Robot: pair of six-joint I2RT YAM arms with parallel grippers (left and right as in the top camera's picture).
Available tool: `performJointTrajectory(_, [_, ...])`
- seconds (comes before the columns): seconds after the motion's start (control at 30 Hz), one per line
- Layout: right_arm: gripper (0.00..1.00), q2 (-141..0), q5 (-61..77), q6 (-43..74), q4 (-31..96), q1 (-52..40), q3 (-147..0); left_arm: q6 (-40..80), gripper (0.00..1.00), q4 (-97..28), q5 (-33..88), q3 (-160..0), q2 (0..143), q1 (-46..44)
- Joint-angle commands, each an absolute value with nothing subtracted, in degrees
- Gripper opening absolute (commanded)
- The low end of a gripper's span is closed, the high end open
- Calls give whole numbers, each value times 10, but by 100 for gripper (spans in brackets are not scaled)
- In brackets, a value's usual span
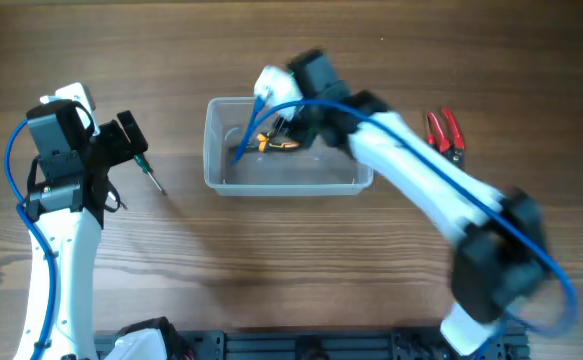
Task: Pack container
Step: 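Return the right gripper and grasp the red pruning shears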
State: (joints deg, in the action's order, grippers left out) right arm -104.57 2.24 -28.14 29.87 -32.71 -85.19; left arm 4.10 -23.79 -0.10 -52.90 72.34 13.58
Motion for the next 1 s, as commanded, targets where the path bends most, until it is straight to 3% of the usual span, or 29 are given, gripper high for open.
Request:
performJointTrajectory(0.0, [68,-872,-90,-208,298,-252,-864,32,100,-236,-1,-543,725,139])
performJointTrajectory(0.1, [74,-792,-110,-142,332,-142,-864,32,100,-236,-1,-543,725,139])
performJointTrajectory(0.17, [72,-773,-102,-101,375,-62,-864,32,100,-236,-1,-543,725,139])
performJointTrajectory(0.27, [66,-785,-73,-34,462,58,-850,32,100,-237,-1,-543,725,139])
performJointTrajectory(0.4, [66,-861,21,3,502,154,-791,32,100,-236,-1,-543,725,139])
performJointTrajectory(0.6, [67,-1031,47,-7,472,169,-763,32,100,-236,-1,-543,725,139])
performJointTrajectory(0.7, [63,-1100,74,-76,441,169,-764,32,100,-237,-1,-543,725,139])
performJointTrajectory(0.97, [54,-1145,73,-154,364,169,-764,32,100,-237,-1,-543,725,139])
